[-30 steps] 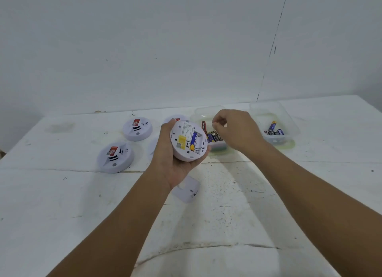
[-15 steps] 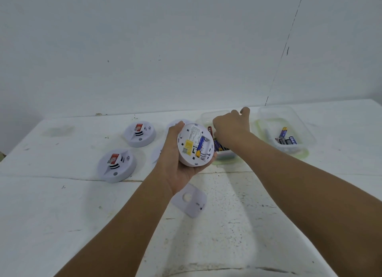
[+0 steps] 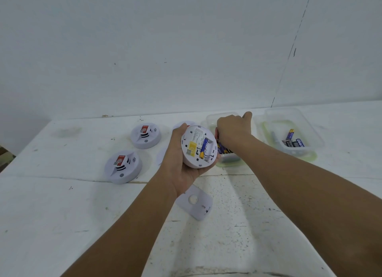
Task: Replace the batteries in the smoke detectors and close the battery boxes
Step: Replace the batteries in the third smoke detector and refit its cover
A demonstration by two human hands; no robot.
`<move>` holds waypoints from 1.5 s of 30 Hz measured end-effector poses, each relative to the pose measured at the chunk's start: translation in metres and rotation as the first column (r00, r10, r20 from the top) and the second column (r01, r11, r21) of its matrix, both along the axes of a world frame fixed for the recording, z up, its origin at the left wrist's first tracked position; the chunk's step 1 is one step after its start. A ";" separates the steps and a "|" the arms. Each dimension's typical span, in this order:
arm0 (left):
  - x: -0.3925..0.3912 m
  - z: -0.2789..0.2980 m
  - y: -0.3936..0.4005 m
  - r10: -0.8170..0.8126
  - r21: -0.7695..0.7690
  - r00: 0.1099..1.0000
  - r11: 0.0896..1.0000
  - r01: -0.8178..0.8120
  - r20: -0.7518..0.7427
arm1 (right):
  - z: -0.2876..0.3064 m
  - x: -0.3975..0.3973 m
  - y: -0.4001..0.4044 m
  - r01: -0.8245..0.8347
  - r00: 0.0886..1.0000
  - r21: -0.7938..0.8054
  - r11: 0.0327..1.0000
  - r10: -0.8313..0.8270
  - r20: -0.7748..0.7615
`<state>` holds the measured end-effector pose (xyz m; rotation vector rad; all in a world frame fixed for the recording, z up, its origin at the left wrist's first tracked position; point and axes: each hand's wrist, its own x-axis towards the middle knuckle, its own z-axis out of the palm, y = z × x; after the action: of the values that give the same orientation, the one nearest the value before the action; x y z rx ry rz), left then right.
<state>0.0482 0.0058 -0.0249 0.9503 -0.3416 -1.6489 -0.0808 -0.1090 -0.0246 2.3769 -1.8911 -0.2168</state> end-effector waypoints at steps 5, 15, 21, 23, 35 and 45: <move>0.003 -0.003 0.003 0.021 0.012 1.000 1.000 -0.021 -0.018 | -0.003 -0.001 -0.001 -0.012 0.982 -0.119 0.993 0.034 0.185; 0.009 -0.019 0.039 0.048 0.000 0.987 0.999 -0.048 -0.153 | 0.029 -0.016 0.096 -0.051 0.187 -0.164 0.985 0.171 0.967; 0.007 -0.038 0.067 0.050 0.026 0.978 0.999 -0.046 -0.201 | -0.003 -0.029 0.153 -0.157 -0.107 0.041 0.987 -0.059 0.992; 0.004 -0.040 0.076 0.035 0.040 0.982 0.999 -0.028 -0.184 | -0.019 -0.032 0.166 -0.168 -0.197 0.095 0.981 -0.128 0.972; 0.003 -0.049 0.093 -0.033 0.040 0.988 0.998 0.039 -0.152 | -0.063 -0.040 0.199 -0.168 -0.434 0.172 0.971 -0.229 0.871; 0.005 -0.059 0.089 -0.034 0.025 0.986 0.999 0.038 -0.164 | -0.065 -0.039 0.197 -0.164 -0.433 0.180 0.970 -0.235 0.870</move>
<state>0.0536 0.0951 -0.0839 0.8264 -0.2256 -1.7562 -0.1196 0.0882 -0.0896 2.4656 -2.0897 3.0059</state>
